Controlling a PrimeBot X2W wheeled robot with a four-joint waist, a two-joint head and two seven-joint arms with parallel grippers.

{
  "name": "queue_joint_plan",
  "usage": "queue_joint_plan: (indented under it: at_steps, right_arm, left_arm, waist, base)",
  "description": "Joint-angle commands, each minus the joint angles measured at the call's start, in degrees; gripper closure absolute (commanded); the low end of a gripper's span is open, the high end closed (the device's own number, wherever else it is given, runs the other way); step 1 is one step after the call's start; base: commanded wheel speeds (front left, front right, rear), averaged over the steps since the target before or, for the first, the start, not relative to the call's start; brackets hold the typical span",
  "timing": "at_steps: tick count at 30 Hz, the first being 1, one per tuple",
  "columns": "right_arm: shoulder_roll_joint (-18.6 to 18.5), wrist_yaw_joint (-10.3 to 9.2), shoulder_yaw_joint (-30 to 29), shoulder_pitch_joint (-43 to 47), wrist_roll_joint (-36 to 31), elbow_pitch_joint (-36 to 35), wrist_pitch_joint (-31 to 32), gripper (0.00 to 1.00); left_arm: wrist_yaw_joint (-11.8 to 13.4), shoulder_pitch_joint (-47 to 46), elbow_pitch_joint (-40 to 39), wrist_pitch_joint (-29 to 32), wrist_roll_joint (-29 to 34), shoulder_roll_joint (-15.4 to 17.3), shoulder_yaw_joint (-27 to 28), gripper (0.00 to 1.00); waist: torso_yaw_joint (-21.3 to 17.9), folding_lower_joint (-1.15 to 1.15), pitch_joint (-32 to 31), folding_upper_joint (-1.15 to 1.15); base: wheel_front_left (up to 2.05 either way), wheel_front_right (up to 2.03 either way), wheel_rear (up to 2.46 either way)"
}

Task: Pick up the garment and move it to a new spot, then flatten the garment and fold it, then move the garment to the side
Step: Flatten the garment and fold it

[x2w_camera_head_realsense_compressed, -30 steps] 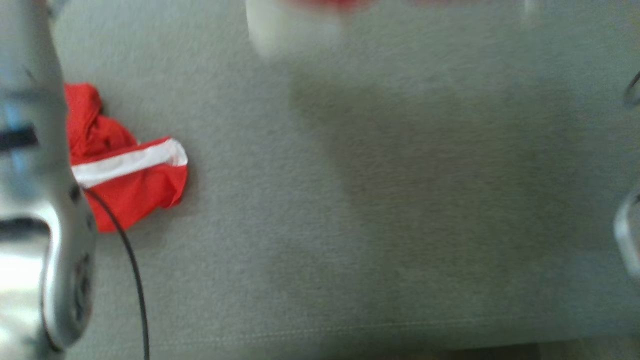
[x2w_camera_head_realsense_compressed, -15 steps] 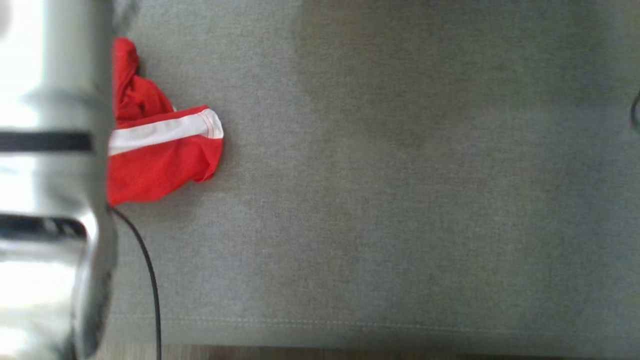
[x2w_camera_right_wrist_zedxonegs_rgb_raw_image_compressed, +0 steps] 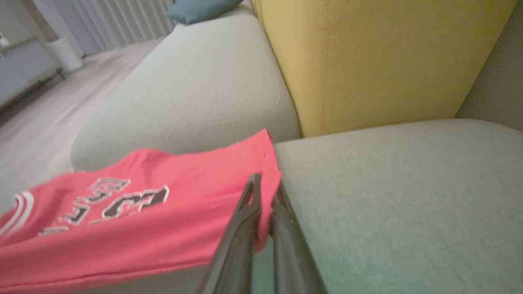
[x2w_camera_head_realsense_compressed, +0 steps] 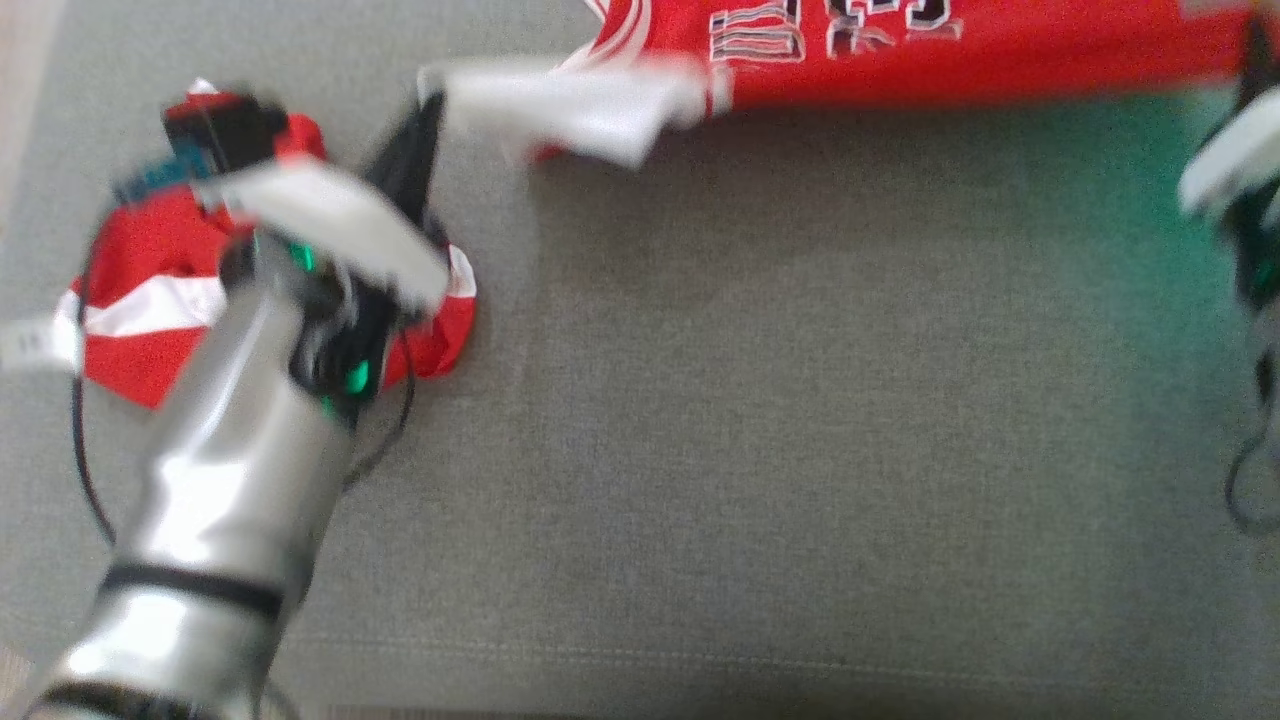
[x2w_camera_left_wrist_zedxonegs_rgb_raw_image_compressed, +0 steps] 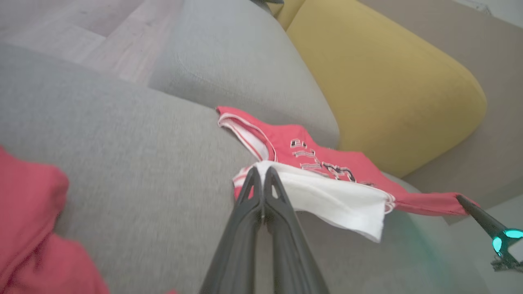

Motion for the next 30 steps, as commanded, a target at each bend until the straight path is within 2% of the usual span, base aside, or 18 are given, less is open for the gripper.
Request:
queue_joint_plan:
  at_steps: [1, 8, 11, 21, 25, 30]
  right_arm:
    - [-1.2, -0.04, 2.4, 1.6, 0.8, -2.5, 0.4, 1.00]
    - [-5.3, -0.04, 14.7, 11.7, 3.9, -7.4, 4.7, 1.00]
    - [-7.6, -0.04, 18.5, 14.6, 4.3, -7.7, 7.0, 1.00]
    - [-9.1, -0.04, 24.5, 20.7, 7.8, -8.2, 13.8, 1.00]
    - [-10.2, -0.04, 26.8, 24.1, 11.8, -10.9, 18.0, 1.00]
    - [-12.9, -0.04, 29.6, 29.4, 18.7, -17.1, 26.4, 1.00]
  left_arm:
    - [0.0, 0.2, -2.7, 0.4, -0.9, 3.5, 1.2, 1.00]
    - [0.0, 11.0, -10.8, 3.9, -3.2, 9.6, -4.4, 1.00]
    - [0.0, 14.1, -14.2, 5.1, -2.2, 12.3, -7.3, 1.00]
    - [0.2, 21.0, -21.5, 7.2, 1.5, 18.2, -12.3, 1.00]
    - [0.4, 24.1, -25.4, 8.9, 2.4, 20.5, -14.3, 1.00]
    - [1.5, 28.5, -31.3, 12.0, 2.0, 23.8, -15.8, 1.00]
  waist:
    - [-0.2, 0.00, -1.9, 0.00]
    - [-0.6, 0.00, -6.2, 0.00]
    - [-0.8, 0.00, -8.1, 0.00]
    - [-1.5, 0.00, -13.0, 0.00]
    - [-1.6, 0.00, -15.1, 0.00]
    - [-1.9, 0.00, -17.4, 0.00]
  base:
    - [0.00, 0.00, 0.00]
    - [0.00, 0.00, 0.00]
    - [0.00, 0.00, 0.00]
    - [0.00, 0.00, 0.00]
    - [0.00, 0.00, 0.00]
    - [0.00, 0.00, 0.00]
